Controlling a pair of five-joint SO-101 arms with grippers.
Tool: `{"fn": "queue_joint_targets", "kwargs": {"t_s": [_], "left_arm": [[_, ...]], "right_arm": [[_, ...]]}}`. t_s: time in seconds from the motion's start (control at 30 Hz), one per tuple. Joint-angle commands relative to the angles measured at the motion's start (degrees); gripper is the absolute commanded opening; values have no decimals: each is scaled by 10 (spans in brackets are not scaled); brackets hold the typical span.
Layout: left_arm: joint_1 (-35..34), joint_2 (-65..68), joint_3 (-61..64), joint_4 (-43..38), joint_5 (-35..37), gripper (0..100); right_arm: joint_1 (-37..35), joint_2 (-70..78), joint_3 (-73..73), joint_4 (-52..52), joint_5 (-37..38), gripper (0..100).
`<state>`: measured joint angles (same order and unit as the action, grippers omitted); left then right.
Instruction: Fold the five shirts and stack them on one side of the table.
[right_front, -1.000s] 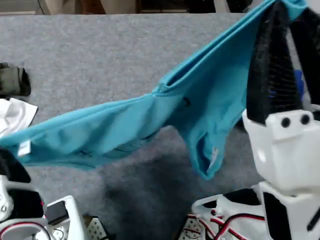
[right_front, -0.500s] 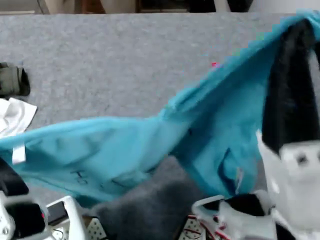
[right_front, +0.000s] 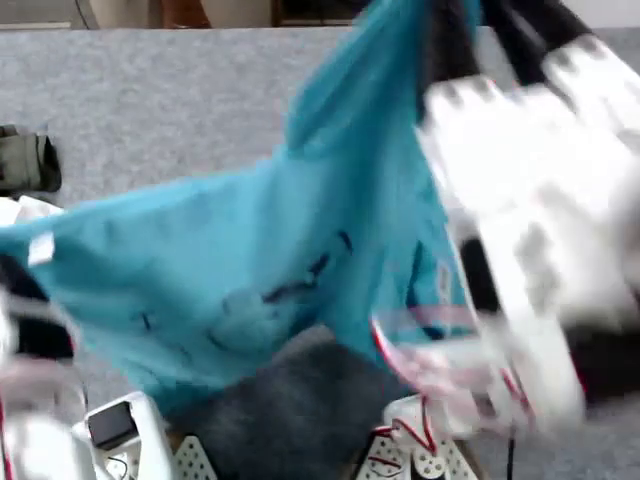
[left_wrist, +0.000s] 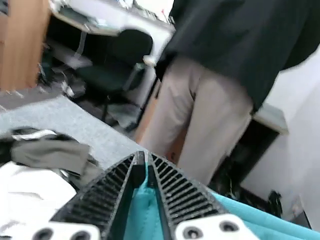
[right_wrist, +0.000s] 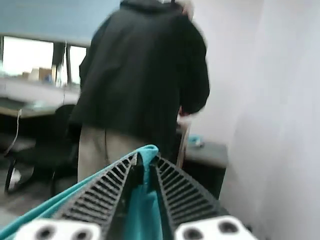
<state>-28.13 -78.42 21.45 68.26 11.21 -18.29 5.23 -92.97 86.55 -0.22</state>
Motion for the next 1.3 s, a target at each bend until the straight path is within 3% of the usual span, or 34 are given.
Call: {"fn": "queue_joint_targets", "kwargs": {"t_s": [0.0,0.17,0.23,0.33,0.53,0.8,0.97,1.27], "left_arm": [[41,12,188,-205,6,21],[94,120,382,-578,5,20],[109,208,380,-645,-15,20],[114,362,293,-670,-30,20],[102,638,41,-669,-30,19],[103,813,-209,-584,-30,19],[123,868,-297,-490,-34,19],[123,871,-304,-304,-34,19]], "right_arm": [[-3,111,7,-11,1,2],[16,327,0,-107,1,2],[28,404,0,-179,1,2],[47,497,-26,-286,1,2],[51,560,-26,-418,4,2],[43,562,-24,-498,4,2],[45,566,-23,-470,4,2],[50,558,-28,-336,4,2]]}}
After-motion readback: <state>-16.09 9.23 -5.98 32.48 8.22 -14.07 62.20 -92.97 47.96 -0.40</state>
